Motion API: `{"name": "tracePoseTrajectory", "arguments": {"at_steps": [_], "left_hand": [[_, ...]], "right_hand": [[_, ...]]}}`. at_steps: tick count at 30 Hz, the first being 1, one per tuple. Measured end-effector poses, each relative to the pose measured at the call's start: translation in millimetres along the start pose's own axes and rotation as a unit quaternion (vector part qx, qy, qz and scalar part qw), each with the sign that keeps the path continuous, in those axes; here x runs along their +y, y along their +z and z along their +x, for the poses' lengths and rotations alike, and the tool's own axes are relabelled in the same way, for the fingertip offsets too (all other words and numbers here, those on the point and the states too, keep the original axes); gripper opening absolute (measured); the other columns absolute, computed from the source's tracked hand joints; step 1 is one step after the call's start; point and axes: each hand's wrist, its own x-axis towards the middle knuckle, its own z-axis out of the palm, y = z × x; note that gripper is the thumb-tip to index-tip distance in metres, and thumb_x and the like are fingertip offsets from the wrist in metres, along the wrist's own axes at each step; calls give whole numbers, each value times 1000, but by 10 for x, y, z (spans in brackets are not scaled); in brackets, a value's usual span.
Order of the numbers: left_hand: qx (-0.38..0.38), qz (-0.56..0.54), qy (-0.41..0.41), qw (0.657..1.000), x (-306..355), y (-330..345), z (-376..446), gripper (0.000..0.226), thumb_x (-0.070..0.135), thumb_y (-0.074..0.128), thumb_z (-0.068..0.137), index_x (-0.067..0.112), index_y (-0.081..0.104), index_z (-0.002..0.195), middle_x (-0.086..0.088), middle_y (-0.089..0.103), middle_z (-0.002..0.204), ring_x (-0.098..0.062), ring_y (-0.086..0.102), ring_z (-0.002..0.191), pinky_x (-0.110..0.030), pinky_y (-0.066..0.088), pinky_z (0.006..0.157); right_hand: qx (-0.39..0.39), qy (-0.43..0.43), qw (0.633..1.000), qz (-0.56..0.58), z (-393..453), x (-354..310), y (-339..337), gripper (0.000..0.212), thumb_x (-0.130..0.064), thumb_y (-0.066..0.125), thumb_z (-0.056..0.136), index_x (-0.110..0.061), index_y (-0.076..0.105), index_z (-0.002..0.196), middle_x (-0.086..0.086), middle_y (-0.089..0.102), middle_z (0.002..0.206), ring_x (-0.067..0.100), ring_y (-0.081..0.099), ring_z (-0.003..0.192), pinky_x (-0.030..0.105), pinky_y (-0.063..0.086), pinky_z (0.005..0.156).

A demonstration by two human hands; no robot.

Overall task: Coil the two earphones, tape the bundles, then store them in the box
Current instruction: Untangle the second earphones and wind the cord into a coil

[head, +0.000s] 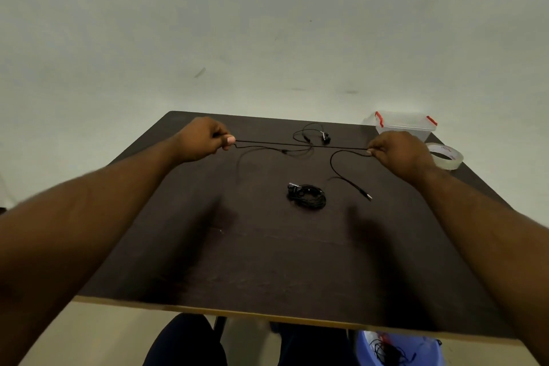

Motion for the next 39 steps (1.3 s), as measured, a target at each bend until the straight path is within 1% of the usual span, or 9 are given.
{"name": "tracePoseTrajectory", "arguments": {"at_steps": [4,6,11,16,21,27,30,34,39], "left_hand": [[11,-16,31,999,149,8,41,25,33,60,93,27,65,70,11,63,59,4,54,53,-17,40,55],[13,-20,44,999,287,35,97,25,33,61,93,27,65,70,15,62,59,9,54,54,-15,37,55],[-12,-12,80,997,654,138,274,24,33,61,93,24,66,71,11,61,66,4,54,56,-17,37,56],[-14,-2,97,995,828,85,352,27,36,60,93,25,66,70,5,63,64,-5,51,55,-22,39,56],[-11,-14,93,995,898,36,387,27,39,59,92,26,65,69,13,61,60,3,55,51,-9,39,52],[4,-27,74,997,655,-226,348,29,39,58,94,18,70,77,6,64,63,1,58,57,-22,45,63],[19,-36,61,997,527,-320,307,28,38,59,94,20,70,76,11,63,59,2,56,55,-22,44,62],[31,-37,36,998,292,-415,212,28,39,60,92,19,71,76,-6,66,69,-9,55,60,-27,45,65],[38,-21,23,999,217,-391,170,28,35,60,93,15,72,78,9,67,73,-3,56,64,-25,44,65]], "right_hand": [[-66,43,988,136,65,-222,19,54,-46,42,99,-14,43,142,13,43,146,26,40,132,38,31,107],[-54,26,967,246,104,-509,-35,60,-53,43,96,-23,33,148,4,32,153,19,30,141,29,23,109],[-88,-75,920,375,189,-1365,-95,48,-36,71,84,-25,59,130,-9,66,118,3,59,111,20,43,93],[-16,-54,909,414,287,-1463,-71,10,-18,76,80,-20,78,90,-6,74,85,5,68,84,26,55,83],[67,-116,976,171,406,-1400,-117,9,-27,62,90,-25,70,87,-14,63,75,15,58,87,35,33,82],[140,-173,972,-72,432,-901,-374,14,-20,54,94,-19,68,91,-2,70,87,27,52,92,35,22,77],[139,-174,969,-106,434,-718,-426,13,-18,56,93,-17,69,92,1,70,88,28,53,92,35,22,77],[139,-150,972,-116,392,-464,-446,12,-17,58,92,-16,69,88,1,69,83,29,52,89,32,19,76],[130,-135,977,-99,375,-446,-338,13,-16,58,91,-17,69,85,1,70,81,28,52,88,32,21,76]]}}
